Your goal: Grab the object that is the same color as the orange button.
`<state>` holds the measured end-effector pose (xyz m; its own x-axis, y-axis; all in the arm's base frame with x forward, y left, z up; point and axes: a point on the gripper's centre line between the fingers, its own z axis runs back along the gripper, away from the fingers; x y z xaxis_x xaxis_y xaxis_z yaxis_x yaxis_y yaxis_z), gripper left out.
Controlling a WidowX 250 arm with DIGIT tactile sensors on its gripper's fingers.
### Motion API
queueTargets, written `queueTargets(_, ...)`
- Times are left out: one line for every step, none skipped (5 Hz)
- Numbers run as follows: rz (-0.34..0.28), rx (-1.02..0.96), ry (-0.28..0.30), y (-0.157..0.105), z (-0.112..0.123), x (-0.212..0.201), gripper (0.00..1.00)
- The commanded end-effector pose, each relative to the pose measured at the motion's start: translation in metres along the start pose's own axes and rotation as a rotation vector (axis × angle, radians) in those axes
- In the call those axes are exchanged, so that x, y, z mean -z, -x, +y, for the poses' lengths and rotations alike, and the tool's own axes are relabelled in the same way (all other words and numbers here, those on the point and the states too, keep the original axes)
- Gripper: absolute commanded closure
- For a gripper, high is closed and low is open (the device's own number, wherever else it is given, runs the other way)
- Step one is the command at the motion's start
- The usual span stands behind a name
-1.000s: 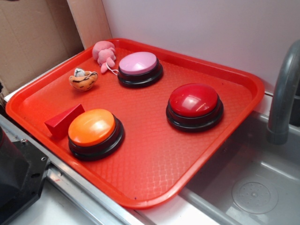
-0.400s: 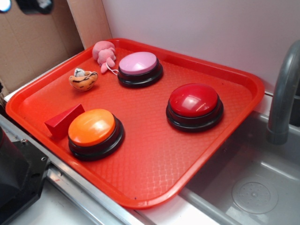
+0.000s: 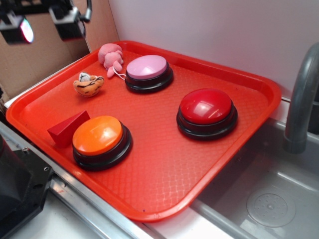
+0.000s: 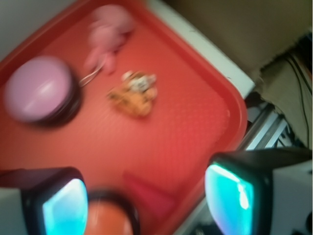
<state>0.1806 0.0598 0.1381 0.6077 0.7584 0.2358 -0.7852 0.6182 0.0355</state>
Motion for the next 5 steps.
queueTargets(-0.075,-0.268,-0.038,-0.033,0.019,0.060,0.00)
queueTargets(-0.066,-0.315,-0.023,-0.043,0.019,0.095,0.00)
queueTargets(-0.055,-0.269,0.011,-0.047,0.008,0.122,0.00)
queueTargets(-0.044,-0.226,0.071,-0.045,-0.002,0.127,0.00)
queueTargets(-0.057,-0.213,0.065,-0.042,-0.004,0.129,0.04)
